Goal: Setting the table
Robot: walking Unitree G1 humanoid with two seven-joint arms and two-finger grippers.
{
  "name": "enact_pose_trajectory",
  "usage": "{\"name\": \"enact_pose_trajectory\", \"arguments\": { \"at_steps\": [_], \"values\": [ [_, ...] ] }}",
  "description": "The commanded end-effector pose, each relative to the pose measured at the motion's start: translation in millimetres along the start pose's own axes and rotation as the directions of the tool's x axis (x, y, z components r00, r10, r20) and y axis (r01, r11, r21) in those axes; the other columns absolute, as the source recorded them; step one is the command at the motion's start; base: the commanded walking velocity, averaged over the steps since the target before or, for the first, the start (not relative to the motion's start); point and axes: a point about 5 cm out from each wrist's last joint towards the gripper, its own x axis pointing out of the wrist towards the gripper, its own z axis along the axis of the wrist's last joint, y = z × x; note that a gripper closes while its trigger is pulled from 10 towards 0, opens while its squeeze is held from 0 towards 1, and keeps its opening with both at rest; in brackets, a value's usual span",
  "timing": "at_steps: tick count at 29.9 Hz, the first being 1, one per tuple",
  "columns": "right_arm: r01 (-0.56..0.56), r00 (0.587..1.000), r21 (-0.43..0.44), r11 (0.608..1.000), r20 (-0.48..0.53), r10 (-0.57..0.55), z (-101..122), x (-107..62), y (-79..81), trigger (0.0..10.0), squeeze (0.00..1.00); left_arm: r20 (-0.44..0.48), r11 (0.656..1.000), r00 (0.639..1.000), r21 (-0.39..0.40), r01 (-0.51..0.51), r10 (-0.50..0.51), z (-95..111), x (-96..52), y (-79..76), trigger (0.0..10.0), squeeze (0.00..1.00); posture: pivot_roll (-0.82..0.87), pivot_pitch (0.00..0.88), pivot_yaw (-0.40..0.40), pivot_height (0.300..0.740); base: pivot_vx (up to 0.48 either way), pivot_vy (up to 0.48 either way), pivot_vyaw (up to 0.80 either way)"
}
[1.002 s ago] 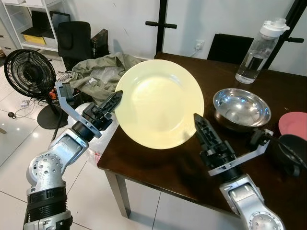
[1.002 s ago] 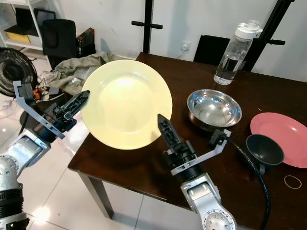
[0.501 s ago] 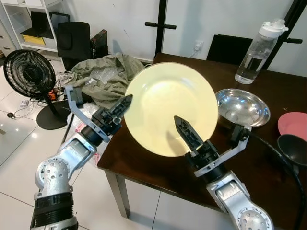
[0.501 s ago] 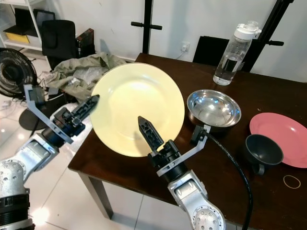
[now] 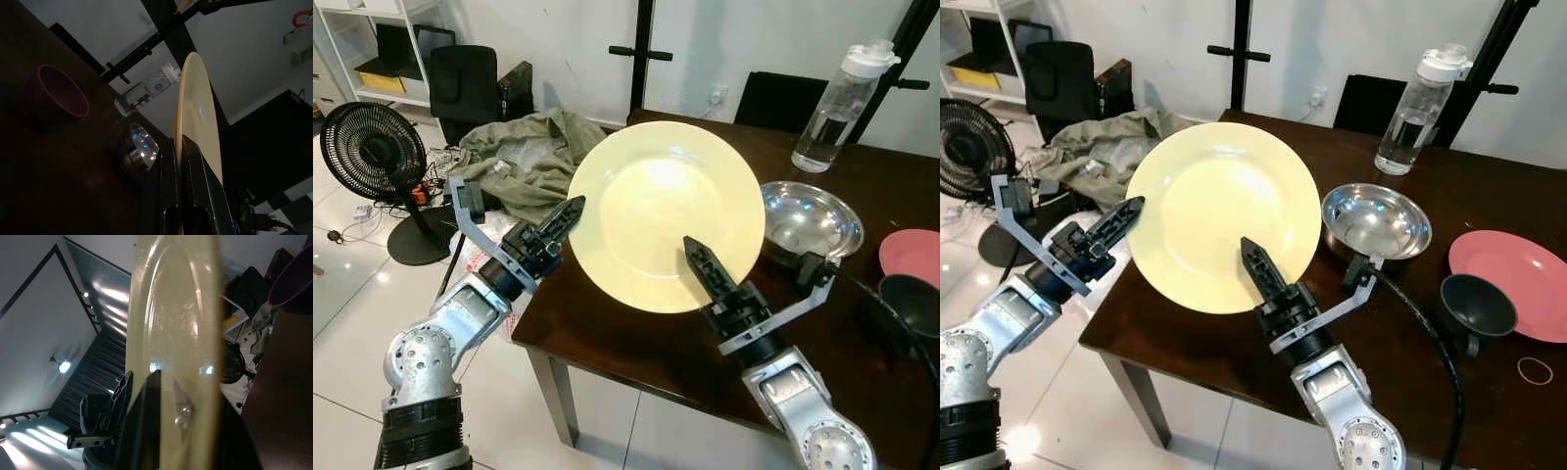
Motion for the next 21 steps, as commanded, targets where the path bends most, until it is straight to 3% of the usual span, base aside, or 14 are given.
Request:
{"name": "enact_pose_trajectory", "arguments": {
  "at_steps": [1,11,12,17,18,19,20,21],
  "values": [
    [0.003,1.0,0.002,1.0,0.012,-0.003,1.2,-1.7,0.0,0.0,0.0,-0.014,0.999,0.999,0.033,-0.03,0.03,-3.6,-3.3,2.1,10.0,0.0,0.05,0.146,0.068,0.74,0.0,0.0,0.0],
    [-0.01,1.0,-0.001,1.0,0.014,0.01,0.9,-3.1,1.6,0.0,0.0,-0.027,0.994,0.998,0.094,-0.059,0.062,-6.4,-0.8,1.4,10.0,0.0,0.05,0.145,0.07,0.74,0.0,0.0,0.0],
    [-0.011,1.0,-0.001,1.0,0.015,0.011,0.9,-3.1,1.7,0.0,0.0,-0.032,0.994,0.997,0.09,-0.068,0.071,-7.4,-0.6,2.4,10.0,1.0,0.05,0.145,0.07,0.74,0.0,0.0,0.0],
    [-0.013,1.0,-0.009,1.0,0.011,0.013,0.8,-2.8,1.8,0.0,0.0,-0.027,0.997,0.999,0.08,-0.015,0.017,-6.7,-3.2,-4.3,10.0,1.0,0.05,0.144,0.069,0.74,0.0,0.0,0.0],
    [-0.013,1.0,-0.009,1.0,0.011,0.013,0.8,-2.8,1.7,1.9,0.0,-0.014,0.997,1.0,0.07,-0.024,0.025,-4.9,-4.2,-3.3,10.0,0.24,0.06,0.142,0.07,0.74,0.0,0.0,0.0],
    [-0.014,1.0,-0.008,1.0,0.012,0.014,1.0,-2.8,1.6,3.5,0.0,-0.002,0.997,0.999,0.065,-0.034,0.034,-3.2,-5.7,-2.0,10.0,0.0,0.06,0.142,0.07,0.74,0.0,0.0,0.0],
    [-0.014,1.0,-0.007,1.0,0.012,0.015,1.0,-2.9,1.6,3.5,0.0,0.005,0.997,0.999,0.062,-0.042,0.041,-2.3,-6.8,-0.9,10.0,0.0,0.06,0.141,0.071,0.74,0.0,0.0,0.0],
    [-0.015,1.0,-0.008,1.0,0.012,0.015,1.1,-3.1,1.5,10.0,0.0,0.01,0.997,0.999,0.063,-0.039,0.038,-1.7,-8.7,-0.7,10.0,0.0,0.06,0.14,0.072,0.74,0.0,0.0,0.0]
  ]
}}
